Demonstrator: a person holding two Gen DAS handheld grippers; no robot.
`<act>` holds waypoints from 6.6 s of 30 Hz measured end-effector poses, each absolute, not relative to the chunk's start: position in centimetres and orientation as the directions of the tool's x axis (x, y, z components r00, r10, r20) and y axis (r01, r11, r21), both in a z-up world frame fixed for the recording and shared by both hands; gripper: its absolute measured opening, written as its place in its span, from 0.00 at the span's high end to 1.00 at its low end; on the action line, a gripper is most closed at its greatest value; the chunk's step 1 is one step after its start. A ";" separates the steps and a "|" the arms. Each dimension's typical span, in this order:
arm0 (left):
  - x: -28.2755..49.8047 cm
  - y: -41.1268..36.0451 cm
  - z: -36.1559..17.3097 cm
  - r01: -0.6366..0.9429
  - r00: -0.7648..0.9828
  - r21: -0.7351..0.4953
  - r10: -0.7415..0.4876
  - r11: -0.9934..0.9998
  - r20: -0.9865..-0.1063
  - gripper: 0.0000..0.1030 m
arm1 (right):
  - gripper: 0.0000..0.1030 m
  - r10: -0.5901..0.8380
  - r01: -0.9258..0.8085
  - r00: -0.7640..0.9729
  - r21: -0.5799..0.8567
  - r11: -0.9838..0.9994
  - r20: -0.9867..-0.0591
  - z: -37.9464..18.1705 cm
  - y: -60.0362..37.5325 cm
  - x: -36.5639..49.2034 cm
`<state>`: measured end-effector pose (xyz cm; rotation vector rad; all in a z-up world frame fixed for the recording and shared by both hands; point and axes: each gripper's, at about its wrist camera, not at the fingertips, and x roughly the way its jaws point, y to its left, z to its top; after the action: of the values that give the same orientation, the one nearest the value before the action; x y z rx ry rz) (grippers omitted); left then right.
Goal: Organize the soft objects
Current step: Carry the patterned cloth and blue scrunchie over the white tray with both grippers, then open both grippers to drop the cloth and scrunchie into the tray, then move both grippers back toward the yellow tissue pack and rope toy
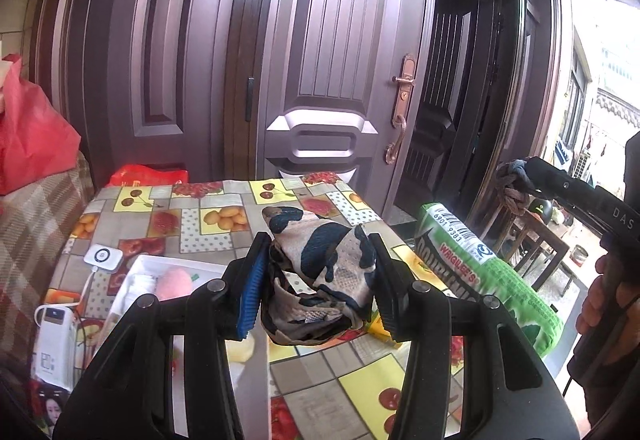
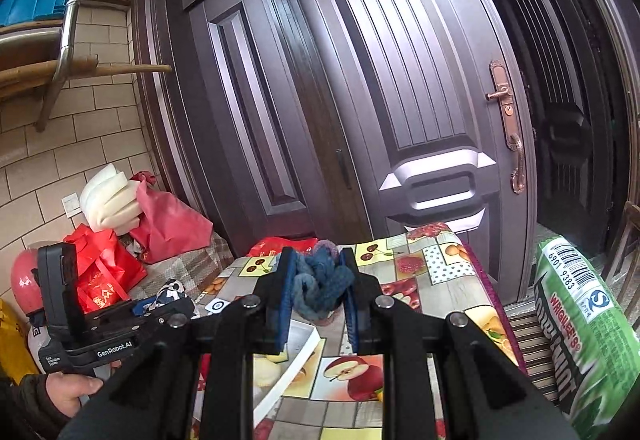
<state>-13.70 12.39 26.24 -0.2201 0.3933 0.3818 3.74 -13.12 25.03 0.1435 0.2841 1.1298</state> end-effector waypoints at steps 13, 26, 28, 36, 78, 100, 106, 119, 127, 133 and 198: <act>-18.1 14.3 27.4 -0.427 0.855 -0.118 0.358 0.896 -0.375 0.54 | 0.80 0.914 -0.881 0.385 0.246 0.405 -0.125 25.9 -11.4 0.5; -21.6 17.7 27.7 -0.490 0.832 -0.126 0.420 0.862 -0.363 0.54 | 0.79 0.925 -0.900 0.359 0.215 0.378 -0.122 26.5 -9.5 -1.8; -22.0 18.0 27.7 -0.498 0.828 -0.128 0.427 0.858 -0.365 0.54 | 0.79 0.927 -0.903 0.354 0.214 0.373 -0.122 26.6 -9.1 -2.1; -23.9 19.7 27.6 -0.529 0.810 -0.130 0.453 0.839 -0.372 0.54 | 0.78 0.936 -0.915 0.326 0.206 0.348 -0.133 26.6 -7.2 -3.4; -23.4 25.0 24.8 -0.583 0.771 -0.176 0.471 0.793 -0.429 0.54 | 0.77 0.951 -0.958 0.188 0.168 0.233 -0.244 25.5 2.1 -5.3; -18.5 30.3 14.6 -0.622 0.665 -0.236 0.344 0.747 -0.663 0.54 | 0.77 0.851 -0.952 0.105 0.195 0.235 -0.514 16.1 12.5 -2.9; -17.5 30.7 12.7 -0.636 0.634 -0.229 0.329 0.737 -0.700 0.45 | 0.77 0.822 -0.957 0.097 0.174 0.232 -0.561 14.0 15.0 -2.7; -18.7 31.3 12.1 -0.729 0.564 -0.170 0.442 0.663 -0.697 0.11 | 0.12 0.812 -0.957 0.092 0.174 0.232 -0.576 12.8 15.7 -3.1; -18.8 30.5 13.1 -0.722 0.572 -0.159 0.451 0.674 -0.686 0.11 | 0.00 0.849 -0.943 0.135 0.196 0.268 -0.510 14.7 13.3 -3.2; -19.4 29.6 14.7 -0.716 0.595 -0.166 0.469 0.678 -0.653 0.11 | 0.00 0.897 -0.925 0.230 0.202 0.322 -0.378 17.4 9.6 -3.7; -10.3 10.7 21.7 -0.535 0.715 -0.138 0.359 0.834 -0.600 0.11 | 0.00 0.765 -0.742 0.632 0.187 0.643 -0.126 23.7 -15.2 2.8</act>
<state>-10.32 10.70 21.69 -0.3143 0.5926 0.5040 2.83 -15.19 23.67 0.1212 0.2008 0.8649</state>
